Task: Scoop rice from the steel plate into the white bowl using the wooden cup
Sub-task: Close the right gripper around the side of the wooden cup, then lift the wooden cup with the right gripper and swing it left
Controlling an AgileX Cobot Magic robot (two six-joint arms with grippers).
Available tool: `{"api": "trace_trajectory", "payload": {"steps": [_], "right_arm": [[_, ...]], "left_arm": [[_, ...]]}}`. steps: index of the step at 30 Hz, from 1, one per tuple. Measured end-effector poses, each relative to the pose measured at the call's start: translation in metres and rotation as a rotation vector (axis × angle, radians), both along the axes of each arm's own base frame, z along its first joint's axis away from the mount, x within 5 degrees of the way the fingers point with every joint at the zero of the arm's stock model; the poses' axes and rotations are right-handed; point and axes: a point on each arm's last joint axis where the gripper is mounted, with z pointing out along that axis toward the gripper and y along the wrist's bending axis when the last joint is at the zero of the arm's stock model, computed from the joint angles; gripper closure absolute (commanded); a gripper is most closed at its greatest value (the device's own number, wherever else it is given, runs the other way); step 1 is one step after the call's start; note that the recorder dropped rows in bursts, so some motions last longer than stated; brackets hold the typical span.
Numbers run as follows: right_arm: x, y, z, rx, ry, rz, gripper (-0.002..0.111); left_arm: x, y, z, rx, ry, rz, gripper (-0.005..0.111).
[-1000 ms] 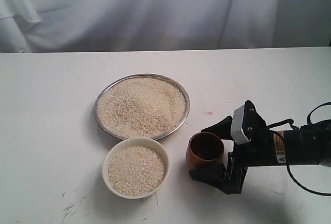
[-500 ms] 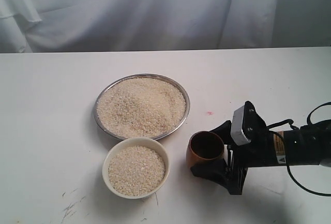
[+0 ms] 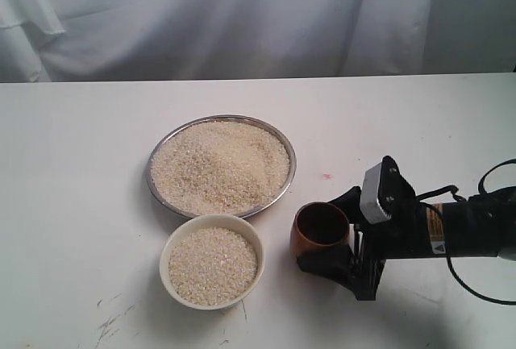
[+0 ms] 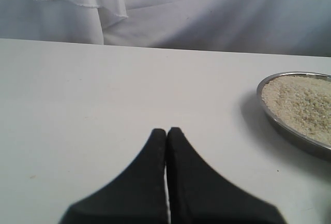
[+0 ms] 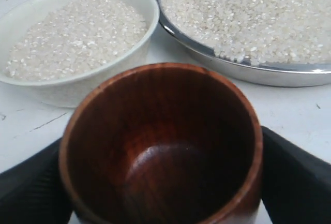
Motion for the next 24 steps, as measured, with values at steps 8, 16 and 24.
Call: {"api": "trace_trajectory", "payload": {"steps": [8, 16, 24], "right_arm": [[0.016, -0.006, 0.026, -0.051, -0.017, -0.202, 0.108], [0.036, -0.015, 0.093, -0.145, -0.105, -0.36, 0.108], [0.06, -0.005, 0.155, -0.134, -0.103, -0.365, 0.108]], "left_arm": [[0.0, 0.0, 0.0, 0.0, 0.0, 0.0, 0.107], [0.0, 0.0, 0.0, 0.0, 0.0, 0.0, 0.107], [0.0, 0.0, 0.0, 0.0, 0.0, 0.0, 0.107]]}}
